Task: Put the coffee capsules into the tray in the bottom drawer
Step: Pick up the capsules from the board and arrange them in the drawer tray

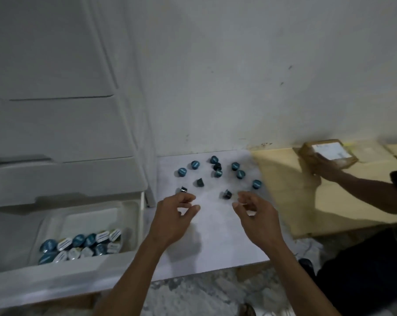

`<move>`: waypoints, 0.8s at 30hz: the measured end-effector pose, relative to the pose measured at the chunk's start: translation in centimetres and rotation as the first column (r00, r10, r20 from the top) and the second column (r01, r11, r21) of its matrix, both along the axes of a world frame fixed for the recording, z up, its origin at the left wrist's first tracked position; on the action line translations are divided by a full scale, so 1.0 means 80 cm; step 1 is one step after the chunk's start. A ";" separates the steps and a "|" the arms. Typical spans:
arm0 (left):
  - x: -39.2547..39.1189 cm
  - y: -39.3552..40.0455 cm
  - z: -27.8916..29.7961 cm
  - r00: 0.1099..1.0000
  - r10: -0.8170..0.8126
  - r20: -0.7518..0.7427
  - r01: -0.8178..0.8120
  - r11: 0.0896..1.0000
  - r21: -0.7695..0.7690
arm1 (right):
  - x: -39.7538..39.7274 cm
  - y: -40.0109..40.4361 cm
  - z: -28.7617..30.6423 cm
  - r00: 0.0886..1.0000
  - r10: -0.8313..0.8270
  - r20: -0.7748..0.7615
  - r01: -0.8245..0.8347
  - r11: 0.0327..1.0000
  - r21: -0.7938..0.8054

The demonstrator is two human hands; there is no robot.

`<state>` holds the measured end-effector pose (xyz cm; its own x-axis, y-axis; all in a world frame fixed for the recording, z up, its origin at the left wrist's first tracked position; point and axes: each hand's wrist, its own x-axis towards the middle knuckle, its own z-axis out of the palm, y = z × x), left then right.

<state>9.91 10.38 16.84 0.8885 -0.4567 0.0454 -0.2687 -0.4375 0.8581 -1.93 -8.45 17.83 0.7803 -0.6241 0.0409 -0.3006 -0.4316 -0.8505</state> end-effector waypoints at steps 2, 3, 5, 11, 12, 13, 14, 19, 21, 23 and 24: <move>0.002 -0.044 -0.010 1.000 0.021 -0.013 -0.021 1.000 0.023 | 0.002 -0.052 -0.010 1.000 -0.010 -0.025 0.009 1.000 -0.022; 0.003 -0.065 -0.016 0.999 0.031 -0.030 -0.030 0.999 0.036 | 0.003 -0.077 -0.017 0.999 -0.013 -0.041 0.012 0.999 -0.031; 0.004 -0.104 -0.031 0.998 0.036 -0.060 -0.031 0.997 0.076 | 0.006 -0.121 -0.033 0.997 -0.028 -0.075 0.025 0.999 -0.042; 0.008 -0.191 -0.098 0.970 0.161 -0.184 -0.130 0.977 0.169 | 0.039 -0.192 -0.102 0.950 0.111 -0.291 -0.136 0.988 -0.068; 0.009 -0.203 -0.108 0.963 0.184 -0.198 -0.147 0.971 0.188 | 0.049 -0.197 -0.112 0.931 0.148 -0.333 -0.186 0.979 -0.083; 0.011 -0.215 -0.118 0.958 0.208 -0.199 -0.165 0.963 0.211 | 0.059 -0.200 -0.122 0.913 0.176 -0.369 -0.224 0.970 -0.092; 0.015 -0.226 -0.127 0.952 0.231 -0.198 -0.180 0.952 0.246 | 0.070 -0.203 -0.131 0.897 0.197 -0.396 -0.253 0.963 -0.095; 0.043 -0.260 -0.173 0.927 0.334 -0.172 -0.254 0.894 0.370 | 0.118 -0.204 -0.175 0.827 0.257 -0.501 -0.381 0.910 -0.162; 0.050 -0.268 -0.186 0.928 0.343 -0.147 -0.265 0.883 0.387 | 0.129 -0.206 -0.192 0.806 0.266 -0.529 -0.407 0.897 -0.169; 0.054 -0.276 -0.191 0.932 0.340 -0.124 -0.268 0.879 0.395 | 0.136 -0.208 -0.205 0.799 0.266 -0.540 -0.414 0.894 -0.171; 0.056 -0.279 -0.194 0.932 0.343 -0.113 -0.273 0.875 0.400 | 0.138 -0.209 -0.211 0.799 0.262 -0.541 -0.415 0.891 -0.182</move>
<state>14.43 -11.92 1.35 0.9640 -0.1103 -0.2419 0.0717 -0.7682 0.6362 9.13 -25.15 0.96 0.9007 -0.3367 -0.2744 -0.4302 -0.7783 -0.4573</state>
